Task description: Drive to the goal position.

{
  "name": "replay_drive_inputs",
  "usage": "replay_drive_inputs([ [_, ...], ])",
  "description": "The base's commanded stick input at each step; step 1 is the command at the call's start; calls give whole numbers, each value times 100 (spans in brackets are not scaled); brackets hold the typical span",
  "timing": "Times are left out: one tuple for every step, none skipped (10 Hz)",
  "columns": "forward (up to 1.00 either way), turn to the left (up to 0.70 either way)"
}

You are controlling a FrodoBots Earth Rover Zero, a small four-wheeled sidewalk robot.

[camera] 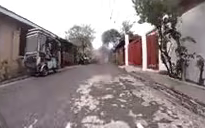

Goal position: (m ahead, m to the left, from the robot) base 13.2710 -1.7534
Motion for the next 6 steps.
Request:
replay_drive_inputs([
  [14, 0],
  [14, 0],
  [13, 0],
  [13, 0],
  [13, 0],
  [13, 0],
])
